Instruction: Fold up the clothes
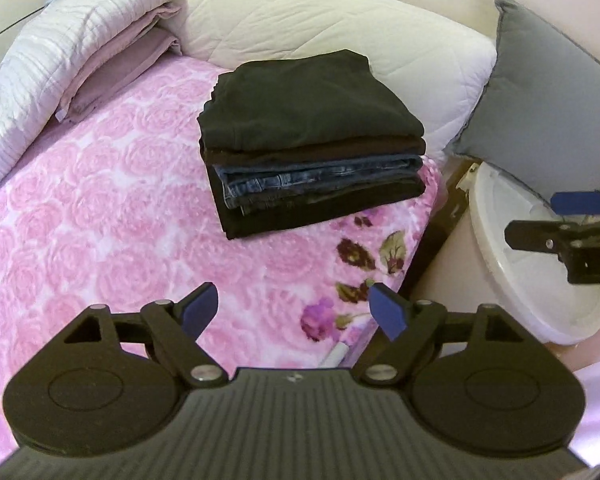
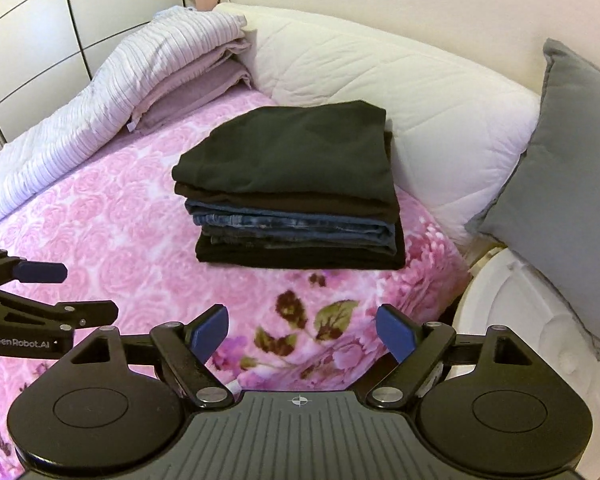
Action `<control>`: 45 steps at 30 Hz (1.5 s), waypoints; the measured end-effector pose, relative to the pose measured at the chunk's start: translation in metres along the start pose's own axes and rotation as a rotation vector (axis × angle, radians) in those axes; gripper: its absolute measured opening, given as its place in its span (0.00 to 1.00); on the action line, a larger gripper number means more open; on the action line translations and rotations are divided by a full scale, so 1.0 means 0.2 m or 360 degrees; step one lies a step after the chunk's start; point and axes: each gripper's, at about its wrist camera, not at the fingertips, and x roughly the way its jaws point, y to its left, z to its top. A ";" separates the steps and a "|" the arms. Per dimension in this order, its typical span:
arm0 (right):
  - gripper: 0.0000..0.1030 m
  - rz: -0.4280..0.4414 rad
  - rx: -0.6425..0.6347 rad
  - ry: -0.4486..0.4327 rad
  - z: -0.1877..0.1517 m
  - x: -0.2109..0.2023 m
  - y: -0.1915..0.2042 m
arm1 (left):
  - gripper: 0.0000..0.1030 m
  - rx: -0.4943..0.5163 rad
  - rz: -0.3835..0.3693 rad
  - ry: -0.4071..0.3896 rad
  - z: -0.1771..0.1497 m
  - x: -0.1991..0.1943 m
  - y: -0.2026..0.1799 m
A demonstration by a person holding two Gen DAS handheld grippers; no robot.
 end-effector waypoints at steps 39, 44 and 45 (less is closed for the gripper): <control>0.82 0.0049 0.0001 0.0020 0.01 -0.06 0.06 | 0.74 -0.0003 0.0143 -0.0064 0.06 -0.10 -0.07; 0.82 0.0052 -0.0002 0.0013 0.00 -0.07 0.06 | 0.74 -0.0052 0.0151 -0.0056 0.06 -0.10 -0.06; 0.82 0.0050 -0.0003 0.0012 0.00 -0.07 0.06 | 0.74 -0.0063 0.0160 -0.0053 0.05 -0.10 -0.05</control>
